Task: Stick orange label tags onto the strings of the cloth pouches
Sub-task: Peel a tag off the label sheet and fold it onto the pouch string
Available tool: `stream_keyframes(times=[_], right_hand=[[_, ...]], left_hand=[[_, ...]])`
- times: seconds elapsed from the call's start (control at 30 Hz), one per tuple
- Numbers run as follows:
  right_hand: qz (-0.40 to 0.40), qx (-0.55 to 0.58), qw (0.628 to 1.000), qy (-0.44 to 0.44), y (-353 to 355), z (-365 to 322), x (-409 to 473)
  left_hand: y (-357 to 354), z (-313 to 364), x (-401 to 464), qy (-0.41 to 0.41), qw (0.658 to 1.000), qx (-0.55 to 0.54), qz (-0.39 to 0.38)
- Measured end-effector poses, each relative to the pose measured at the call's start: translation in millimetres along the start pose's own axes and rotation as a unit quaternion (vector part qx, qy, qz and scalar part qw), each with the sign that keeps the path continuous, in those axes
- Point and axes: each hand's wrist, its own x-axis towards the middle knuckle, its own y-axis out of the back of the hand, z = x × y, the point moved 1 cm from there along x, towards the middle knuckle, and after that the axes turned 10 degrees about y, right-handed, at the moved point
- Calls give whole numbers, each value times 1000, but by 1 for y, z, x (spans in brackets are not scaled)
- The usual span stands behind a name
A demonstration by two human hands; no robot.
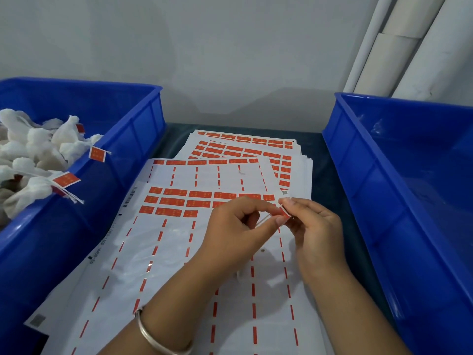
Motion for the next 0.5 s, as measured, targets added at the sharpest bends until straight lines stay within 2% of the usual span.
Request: stream_keyframes(times=[0.37, 0.5], right_hand=[[-12, 13, 1000, -11, -1, 1, 0], [-40, 17, 999, 0, -2, 0, -1]], left_hand=[[-1, -4, 2, -40, 997, 65, 17], [-2, -6, 3, -41, 996, 71, 31]])
